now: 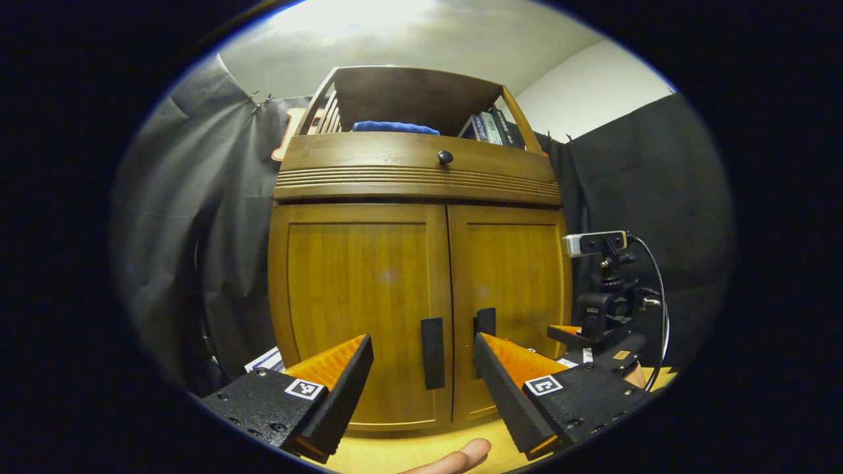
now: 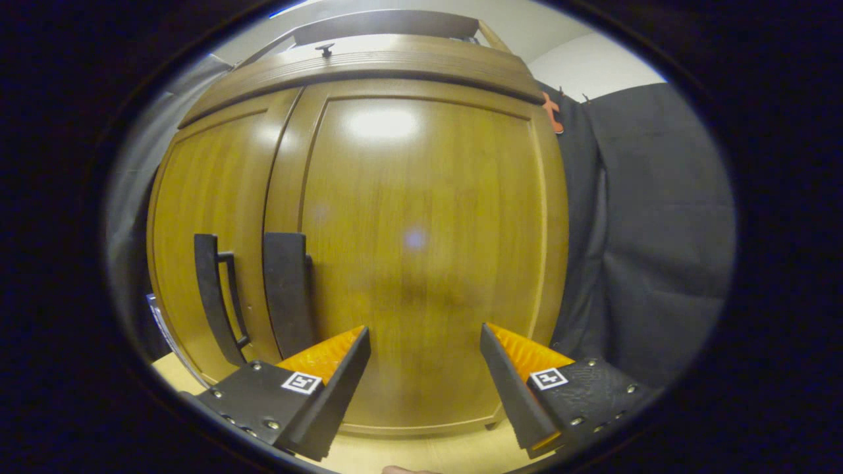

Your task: Open the right door of the double-door shoe cabinet with the right hand, and open the left door with the left hand.

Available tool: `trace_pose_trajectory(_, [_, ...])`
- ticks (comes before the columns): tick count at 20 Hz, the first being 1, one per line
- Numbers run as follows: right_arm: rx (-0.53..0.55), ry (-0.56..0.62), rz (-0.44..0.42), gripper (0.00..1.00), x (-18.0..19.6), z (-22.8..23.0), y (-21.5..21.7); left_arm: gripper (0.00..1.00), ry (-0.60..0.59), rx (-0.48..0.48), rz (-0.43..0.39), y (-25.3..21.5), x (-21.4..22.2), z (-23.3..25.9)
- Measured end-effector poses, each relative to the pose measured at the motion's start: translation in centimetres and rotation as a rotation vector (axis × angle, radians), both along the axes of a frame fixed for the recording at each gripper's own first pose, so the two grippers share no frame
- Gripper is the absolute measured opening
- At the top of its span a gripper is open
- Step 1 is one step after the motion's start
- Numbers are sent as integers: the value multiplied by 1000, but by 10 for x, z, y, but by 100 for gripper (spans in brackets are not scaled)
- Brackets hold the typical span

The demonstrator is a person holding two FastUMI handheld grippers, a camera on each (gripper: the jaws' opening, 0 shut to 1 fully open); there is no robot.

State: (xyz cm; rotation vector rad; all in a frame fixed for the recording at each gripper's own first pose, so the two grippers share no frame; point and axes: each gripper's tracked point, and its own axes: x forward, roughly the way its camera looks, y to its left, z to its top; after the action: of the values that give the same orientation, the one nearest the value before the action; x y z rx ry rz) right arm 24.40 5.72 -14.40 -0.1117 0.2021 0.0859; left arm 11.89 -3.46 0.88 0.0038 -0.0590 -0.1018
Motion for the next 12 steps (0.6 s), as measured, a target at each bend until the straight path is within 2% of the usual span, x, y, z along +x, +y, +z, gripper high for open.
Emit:
trace_pose_trajectory(1, [6, 12, -7, 95, -1, -3, -2, 98, 4, -6, -1, 1, 1, -3])
trace_pose_trajectory(2, [34, 17, 13, 99, -2, -2, 3, 98, 12, -5, -6, 1, 3, -5])
trace_pose_trajectory(3, [64, 15, 21, 96, -1, 3, 8, 98, 12, -6, -11, 1, 4, -5])
trace_pose_trajectory(4, [88, 23, 31, 88, -3, 4, 7, 95, 13, -8, -13, 1, 5, -5])
trace_pose_trajectory(5, [118, 35, 52, 93, -3, 2, 12, 95, 13, -11, -17, 1, 6, -5])
trace_pose_trajectory(6, [155, 57, 76, 84, -3, -3, 18, 98, 12, -14, -20, -1, 6, -5])
trace_pose_trajectory(7, [174, 57, 72, 73, -2, -4, 21, 95, 10, -12, -28, -2, 7, -5])
trace_pose_trajectory(8, [178, 61, 72, 63, -6, -7, 20, 98, 10, -7, -36, -4, 7, -6])
trace_pose_trajectory(9, [163, 56, 69, 63, -1, -8, 19, 95, 8, -3, -43, -6, 7, -6])
trace_pose_trajectory(12, [162, 51, 73, 19, 0, -6, 13, 98, 4, -4, -35, -2, 6, -5])
